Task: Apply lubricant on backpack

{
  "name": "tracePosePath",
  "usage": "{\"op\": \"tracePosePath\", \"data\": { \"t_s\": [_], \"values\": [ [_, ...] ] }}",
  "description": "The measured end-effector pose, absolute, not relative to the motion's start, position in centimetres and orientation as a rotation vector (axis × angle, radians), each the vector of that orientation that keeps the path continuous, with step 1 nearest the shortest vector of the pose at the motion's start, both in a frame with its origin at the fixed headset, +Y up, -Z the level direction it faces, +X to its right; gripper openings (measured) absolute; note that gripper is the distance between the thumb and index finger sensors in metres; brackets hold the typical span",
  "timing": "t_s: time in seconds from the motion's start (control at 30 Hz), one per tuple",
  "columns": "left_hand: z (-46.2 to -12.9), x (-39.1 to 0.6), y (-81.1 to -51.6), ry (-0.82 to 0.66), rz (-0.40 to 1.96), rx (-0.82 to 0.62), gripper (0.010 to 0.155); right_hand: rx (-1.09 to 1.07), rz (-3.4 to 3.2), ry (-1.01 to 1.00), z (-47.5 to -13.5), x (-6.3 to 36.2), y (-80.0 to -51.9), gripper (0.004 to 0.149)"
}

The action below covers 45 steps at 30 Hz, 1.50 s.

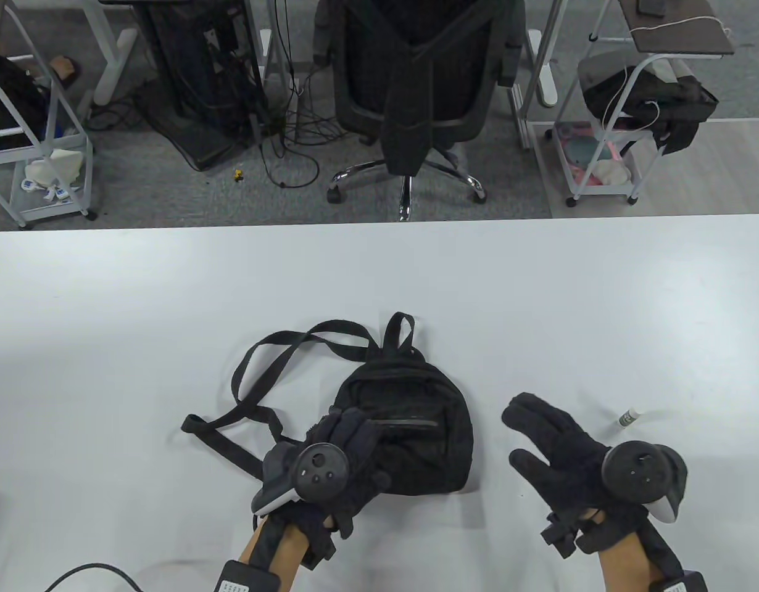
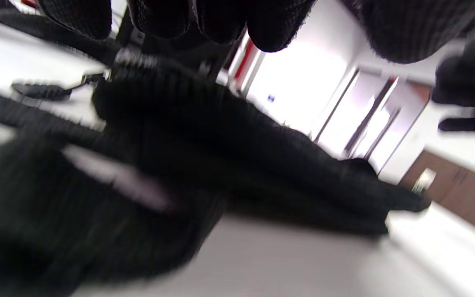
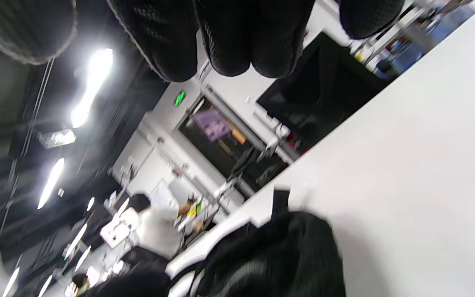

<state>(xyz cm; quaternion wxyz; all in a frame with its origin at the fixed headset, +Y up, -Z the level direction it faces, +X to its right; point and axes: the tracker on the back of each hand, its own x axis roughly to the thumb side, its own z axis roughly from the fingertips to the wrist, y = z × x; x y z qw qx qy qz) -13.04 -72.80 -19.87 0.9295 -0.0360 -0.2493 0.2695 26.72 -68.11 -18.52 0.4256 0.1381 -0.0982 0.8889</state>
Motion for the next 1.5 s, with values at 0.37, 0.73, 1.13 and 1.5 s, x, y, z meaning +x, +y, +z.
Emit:
{"op": "tracePosePath", "data": {
  "t_s": [0.37, 0.73, 1.13, 1.5],
  "values": [
    [-20.0, -15.1, -71.8, -0.55, 0.861, 0.066, 0.079, -0.586, 2.226, -0.138, -20.3, 37.2, -71.6, 0.07],
    [-20.2, -15.0, -72.4, -0.54, 0.882, 0.027, 0.078, -1.053, 2.528, -0.003, -22.0, 36.6, -74.7, 0.067],
    [-20.1, -14.8, -71.9, -0.524, 0.886, 0.053, 0.078, -0.974, 2.501, -0.16, -21.2, 36.1, -73.0, 0.052],
    [-20.3, -9.7, -68.8, -0.55, 1.014, 0.084, 0.075, -0.044, 2.249, -0.149, -20.3, 28.1, -67.9, 0.052]
  ]
}}
